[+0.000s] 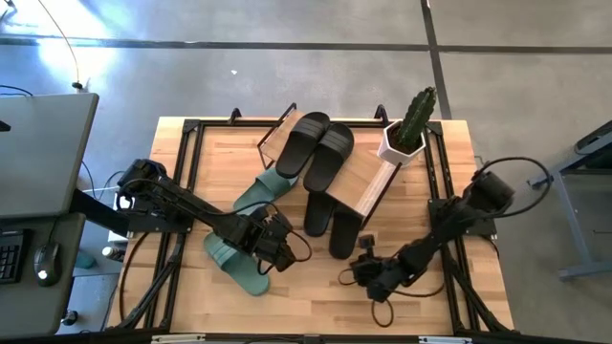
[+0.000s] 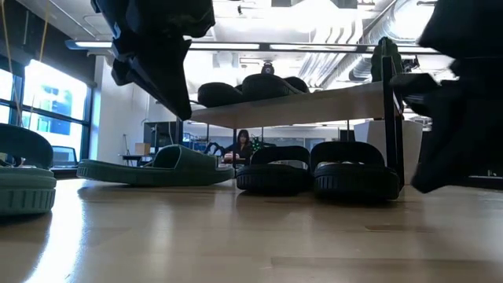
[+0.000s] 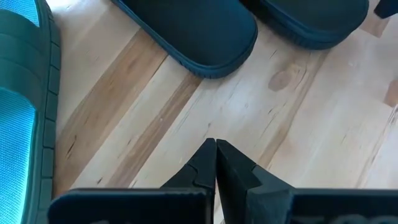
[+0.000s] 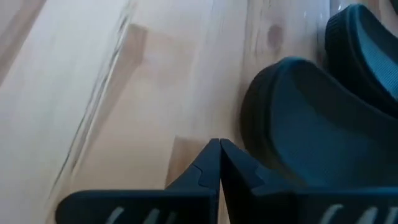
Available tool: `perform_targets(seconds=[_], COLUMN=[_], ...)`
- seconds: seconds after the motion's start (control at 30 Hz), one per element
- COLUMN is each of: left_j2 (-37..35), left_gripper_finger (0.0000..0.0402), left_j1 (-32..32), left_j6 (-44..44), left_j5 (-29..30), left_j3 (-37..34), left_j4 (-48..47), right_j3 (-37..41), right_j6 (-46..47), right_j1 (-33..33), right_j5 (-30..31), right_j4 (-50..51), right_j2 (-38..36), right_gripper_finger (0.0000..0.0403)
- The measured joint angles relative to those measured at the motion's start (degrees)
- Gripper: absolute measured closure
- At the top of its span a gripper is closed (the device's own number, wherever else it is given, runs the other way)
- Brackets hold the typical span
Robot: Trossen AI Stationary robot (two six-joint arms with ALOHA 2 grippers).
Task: Pick and place slides into the shelf
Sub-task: Move the black slide under the shelf
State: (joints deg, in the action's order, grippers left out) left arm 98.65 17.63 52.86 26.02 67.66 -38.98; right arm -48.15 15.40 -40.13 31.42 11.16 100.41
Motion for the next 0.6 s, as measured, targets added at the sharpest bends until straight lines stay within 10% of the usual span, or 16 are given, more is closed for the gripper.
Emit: perform_targets(seconds=[0.6], left_j2=[0.0], left_gripper_finger=[0.0401], left_j1=[0.0], left_j6=[-1.07], left_j5=[1.49], left_j3=[0.0], left_j4=[-0.22], right_j3=[-2.03], right_j6=[-6.07], right_j1=[9.96], right_j5=[-0.62], right_j4=[-0.35], right_j2=[1.98], right_gripper_finger=[0.0403])
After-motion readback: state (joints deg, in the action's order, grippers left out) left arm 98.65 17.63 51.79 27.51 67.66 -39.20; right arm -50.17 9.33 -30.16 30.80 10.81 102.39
